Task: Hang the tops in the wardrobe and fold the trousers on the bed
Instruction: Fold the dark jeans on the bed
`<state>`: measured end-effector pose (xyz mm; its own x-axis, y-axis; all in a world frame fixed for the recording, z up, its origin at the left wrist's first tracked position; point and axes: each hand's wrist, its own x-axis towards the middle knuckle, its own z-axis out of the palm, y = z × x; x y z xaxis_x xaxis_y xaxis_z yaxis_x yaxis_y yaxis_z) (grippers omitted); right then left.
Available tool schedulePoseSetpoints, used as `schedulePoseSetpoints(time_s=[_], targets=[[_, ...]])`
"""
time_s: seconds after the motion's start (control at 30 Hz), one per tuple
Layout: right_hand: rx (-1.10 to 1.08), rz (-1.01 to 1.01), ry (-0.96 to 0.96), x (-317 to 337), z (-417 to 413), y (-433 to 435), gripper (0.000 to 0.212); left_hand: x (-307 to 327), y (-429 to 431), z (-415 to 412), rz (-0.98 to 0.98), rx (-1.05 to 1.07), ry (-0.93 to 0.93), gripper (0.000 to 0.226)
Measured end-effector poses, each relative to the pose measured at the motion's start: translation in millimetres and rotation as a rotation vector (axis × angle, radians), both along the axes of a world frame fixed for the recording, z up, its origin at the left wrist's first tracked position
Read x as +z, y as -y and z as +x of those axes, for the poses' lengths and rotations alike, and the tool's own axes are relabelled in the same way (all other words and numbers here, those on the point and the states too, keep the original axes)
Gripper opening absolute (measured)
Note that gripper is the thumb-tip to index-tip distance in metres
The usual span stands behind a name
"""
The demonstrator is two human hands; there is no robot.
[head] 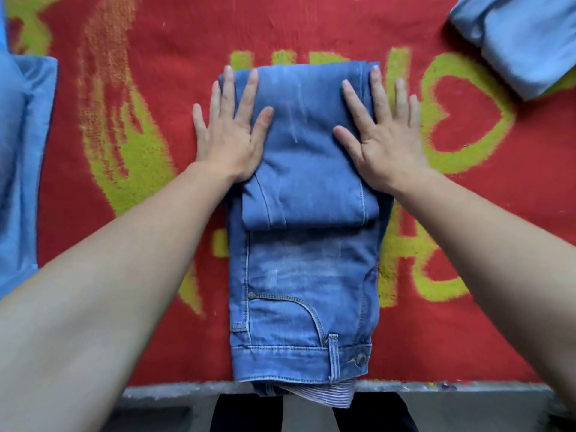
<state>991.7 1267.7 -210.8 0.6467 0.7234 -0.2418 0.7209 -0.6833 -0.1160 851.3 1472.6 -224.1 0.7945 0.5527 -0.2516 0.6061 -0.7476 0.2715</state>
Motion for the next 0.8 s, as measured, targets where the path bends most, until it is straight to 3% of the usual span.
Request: schedulePoseSetpoints(time_s=[0.1, 0.17, 0.23, 0.33, 0.43, 0.53, 0.6, 0.8], targets=[[-0.057, -0.007, -0.190, -11.7, 9.8, -5.9, 0.067, -10.3, -10.4, 4.3, -0.106, 0.006, -0.038, 0.063], [-0.083, 0.139, -0.217, -3.6, 5.9, -5.2, 0.075, -1.3, -6.8, 0.8, -0.109, 0.028, 0.073, 0.067], [-0.243, 0.358, -0.301, 2.3, 7.9, -4.9, 0.099, 5.2, -1.7, -0.8, -0.185, 0.188, 0.228, 0.084], [-0.669, 0.499, -0.688, 14.7, 19.7, -10.6, 0.126, 23.4, -0.2, 4.0, -0.700, 0.659, 0.414, 0.104], [-0.843, 0.494, -1.052, 23.8, 36.4, -15.5, 0.100, 38.8, -10.9, 8.0, -1.126, 0.776, 0.365, 0.078], [-0.705, 0.528, -1.202, 34.9, 44.6, -17.3, 0.054, 56.3, -22.4, 9.6, -1.219, 0.728, 0.285, 0.051], [-0.618, 0.610, -1.128, 47.2, 52.6, -21.9, 0.044, 71.4, -27.6, 19.1, -1.240, 0.677, 0.337, 0.049], [-0.515, 0.822, -0.909, 105.6, 88.1, -44.6, 0.045, 128.0, -47.7, 58.6, -1.094, 0.545, 0.569, 0.045]])
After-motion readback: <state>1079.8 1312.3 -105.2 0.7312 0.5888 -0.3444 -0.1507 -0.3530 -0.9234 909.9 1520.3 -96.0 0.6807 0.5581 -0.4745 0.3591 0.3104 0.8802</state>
